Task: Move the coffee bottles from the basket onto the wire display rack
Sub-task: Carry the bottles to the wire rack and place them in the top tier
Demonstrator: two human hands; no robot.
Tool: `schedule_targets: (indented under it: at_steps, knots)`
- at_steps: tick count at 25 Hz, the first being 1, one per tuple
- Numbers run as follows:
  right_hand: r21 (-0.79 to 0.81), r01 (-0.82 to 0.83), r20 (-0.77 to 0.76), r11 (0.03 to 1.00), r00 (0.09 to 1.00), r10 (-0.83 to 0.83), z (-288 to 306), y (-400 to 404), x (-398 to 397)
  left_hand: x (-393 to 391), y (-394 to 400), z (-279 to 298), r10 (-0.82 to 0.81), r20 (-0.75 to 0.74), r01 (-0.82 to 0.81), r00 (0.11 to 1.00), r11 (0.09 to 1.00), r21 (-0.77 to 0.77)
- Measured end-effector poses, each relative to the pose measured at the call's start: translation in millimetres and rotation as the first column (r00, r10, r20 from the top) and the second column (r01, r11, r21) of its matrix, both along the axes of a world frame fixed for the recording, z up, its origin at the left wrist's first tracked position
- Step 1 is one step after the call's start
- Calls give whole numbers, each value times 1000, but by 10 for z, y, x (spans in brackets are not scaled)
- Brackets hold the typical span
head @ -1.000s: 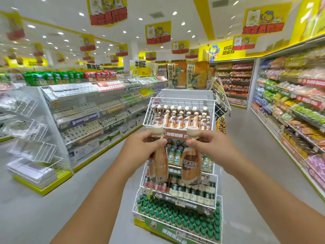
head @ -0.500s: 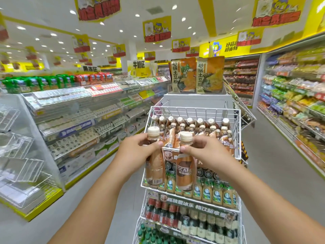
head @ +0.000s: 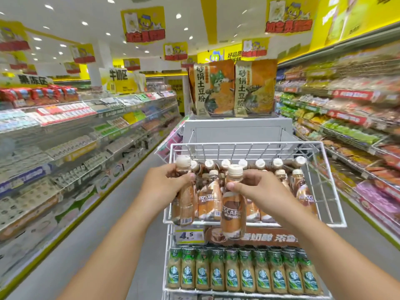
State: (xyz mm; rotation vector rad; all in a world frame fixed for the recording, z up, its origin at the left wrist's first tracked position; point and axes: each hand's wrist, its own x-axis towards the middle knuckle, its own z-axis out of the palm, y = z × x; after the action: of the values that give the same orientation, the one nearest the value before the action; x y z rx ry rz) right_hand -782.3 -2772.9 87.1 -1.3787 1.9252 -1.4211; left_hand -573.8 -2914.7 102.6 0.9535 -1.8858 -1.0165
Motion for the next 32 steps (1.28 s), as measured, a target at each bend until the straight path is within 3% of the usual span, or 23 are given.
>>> schedule_targets:
  at_steps: [9,19,32]
  knots:
    - [29,35,19,999,999,-36,-126,-678,-214,-376,-806,-304,-44,90,42,995,999,27]
    - [20,-33,45,999,998,32,-162,-899,-517,-705,-967,-512,0,138,-21,990,988,151]
    - [12,-49,97,999,994,47,-188,-843,-616,-1000,-1085,-744,-7,200,-31,980,982,186]
